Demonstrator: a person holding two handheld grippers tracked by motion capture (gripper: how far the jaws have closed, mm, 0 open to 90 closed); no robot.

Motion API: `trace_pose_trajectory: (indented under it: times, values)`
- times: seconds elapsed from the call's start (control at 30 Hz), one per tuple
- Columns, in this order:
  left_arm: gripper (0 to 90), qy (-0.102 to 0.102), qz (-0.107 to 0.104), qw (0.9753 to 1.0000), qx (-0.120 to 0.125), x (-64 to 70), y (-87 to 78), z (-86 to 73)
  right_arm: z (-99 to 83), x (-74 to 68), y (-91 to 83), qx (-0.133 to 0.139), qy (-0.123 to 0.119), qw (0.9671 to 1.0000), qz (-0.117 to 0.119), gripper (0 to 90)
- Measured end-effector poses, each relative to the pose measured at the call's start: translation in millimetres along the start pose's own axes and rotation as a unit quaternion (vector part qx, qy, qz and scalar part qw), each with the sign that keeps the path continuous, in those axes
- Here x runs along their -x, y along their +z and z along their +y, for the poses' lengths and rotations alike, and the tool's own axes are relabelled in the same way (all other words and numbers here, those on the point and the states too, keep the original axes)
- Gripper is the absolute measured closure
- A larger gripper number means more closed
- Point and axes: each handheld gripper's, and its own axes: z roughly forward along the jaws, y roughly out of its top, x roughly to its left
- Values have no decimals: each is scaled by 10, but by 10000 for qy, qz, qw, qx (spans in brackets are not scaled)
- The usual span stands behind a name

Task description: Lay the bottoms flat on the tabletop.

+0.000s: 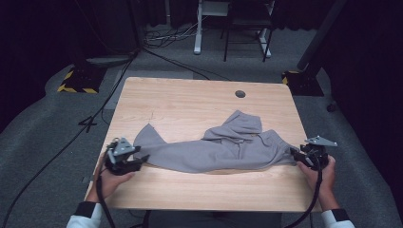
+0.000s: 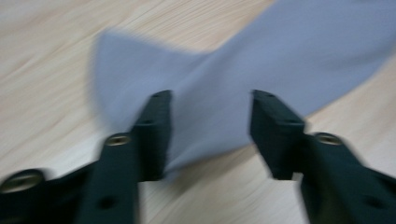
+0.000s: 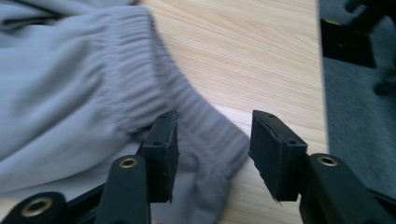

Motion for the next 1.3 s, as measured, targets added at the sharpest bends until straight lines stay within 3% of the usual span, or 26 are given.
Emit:
trace_pose_trajectory:
  times: [0.03,0.1,0.2,0.3,0.47,0.6,0.73,0.8,0.83,0.93,1.0,1.03,1.1,1.13,1.17,1.2,1.23,1.3]
  values:
    - [357,183,-195,9996,6,113,96,86,1,-11,2,-34,-49,10000,7,510]
    - [299,320,-552,9980,-28,246,253,183,-7,-17,9,-75,-88,9999,-2,494]
    - [277,700,-655,9949,-318,449,536,283,-40,33,37,-195,7,9998,43,472]
    - [295,686,-840,9927,-520,504,763,307,-82,64,56,-291,-42,9995,153,473]
    - [517,592,-1243,9889,-558,521,823,253,-93,64,83,-357,-44,9991,223,471]
    - [680,630,-1606,9832,-597,606,758,219,-90,52,95,-314,-64,9990,320,448]
    - [764,822,-2018,9737,-670,831,721,220,-57,-56,33,-22,-372,9977,574,442]
    - [793,1059,-2276,9649,-770,1000,696,232,-31,-154,16,60,-547,9946,877,439]
    - [804,1237,-2424,9586,-836,1075,682,241,-20,-205,19,76,-658,9935,921,431]
    - [781,1639,-2673,9447,-956,1280,645,267,9,-349,57,41,-840,9881,1285,432]
    - [664,1623,-2586,9476,-941,1347,648,287,25,-465,113,-59,-1035,9843,1427,477]
    - [621,1615,-2502,9506,-878,1365,657,303,30,-495,127,-68,-1045,9829,1512,514]
    - [446,1599,-2031,9622,-859,1368,674,317,59,-574,147,-82,-1178,9832,1393,621]
    - [386,1454,-1905,9673,-830,1340,691,312,69,-589,148,-57,-1231,9824,1406,680]
    - [364,1347,-1879,9695,-817,1299,696,301,81,-604,149,-47,-1292,9816,1403,711]
    - [311,1288,-1711,9736,-795,1255,713,283,92,-617,156,-84,-1315,9818,1367,748]
    - [277,1256,-1590,9757,-828,1227,728,272,101,-618,166,-103,-1368,9811,1366,787]
    - [289,1033,-1654,9781,-730,1139,734,250,104,-610,182,-103,-1378,9811,1355,860]
